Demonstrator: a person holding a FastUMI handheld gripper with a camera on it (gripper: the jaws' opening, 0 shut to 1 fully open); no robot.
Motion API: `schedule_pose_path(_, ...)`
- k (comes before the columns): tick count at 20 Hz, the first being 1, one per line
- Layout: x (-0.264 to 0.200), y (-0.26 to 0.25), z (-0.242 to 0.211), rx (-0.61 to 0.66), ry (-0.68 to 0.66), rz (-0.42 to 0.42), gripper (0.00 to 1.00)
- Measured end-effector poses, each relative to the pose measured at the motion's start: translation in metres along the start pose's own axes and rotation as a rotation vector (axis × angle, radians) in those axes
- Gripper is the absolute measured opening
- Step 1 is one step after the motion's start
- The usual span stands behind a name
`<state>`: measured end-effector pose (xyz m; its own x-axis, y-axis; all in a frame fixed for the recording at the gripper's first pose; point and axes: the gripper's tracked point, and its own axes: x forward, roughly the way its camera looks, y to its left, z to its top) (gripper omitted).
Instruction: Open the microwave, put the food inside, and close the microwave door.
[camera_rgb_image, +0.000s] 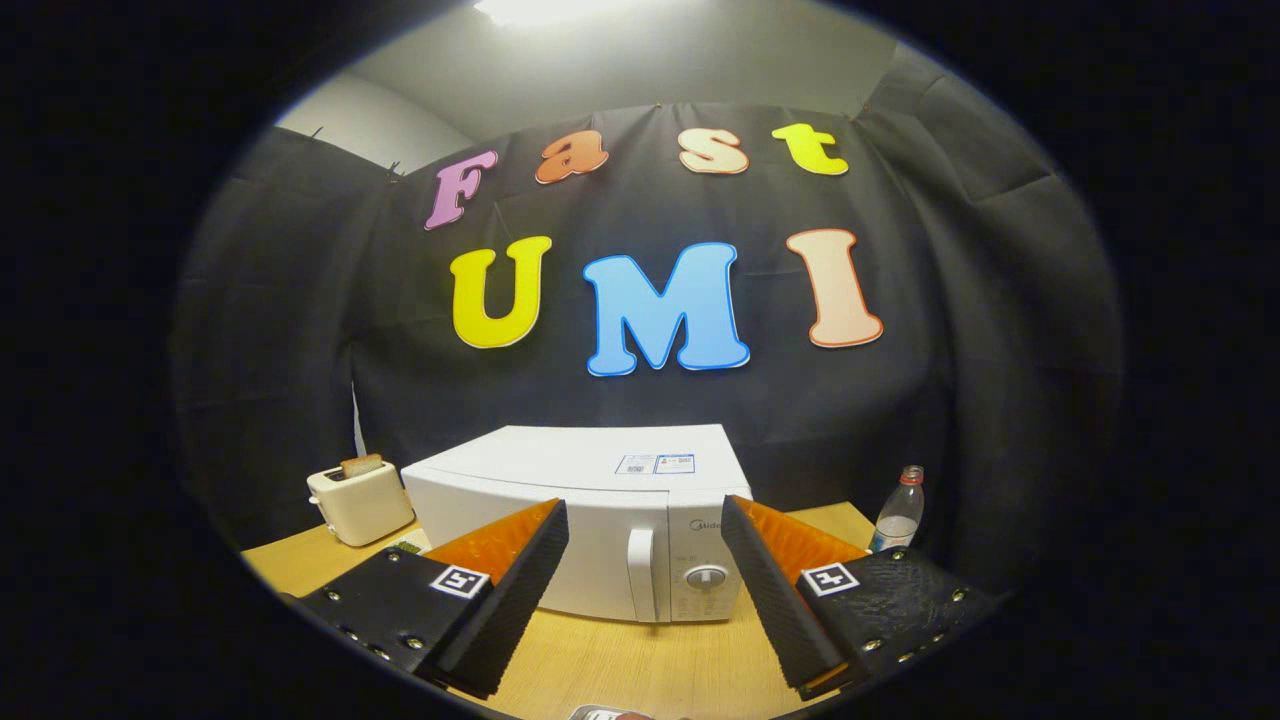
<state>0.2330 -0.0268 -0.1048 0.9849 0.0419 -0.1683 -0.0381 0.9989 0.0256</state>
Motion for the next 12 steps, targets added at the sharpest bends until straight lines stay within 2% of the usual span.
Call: schedule_pose_path(12, 0.088, 0.003, -0.09, -0.01, 0.2, -0.019, 0.96)
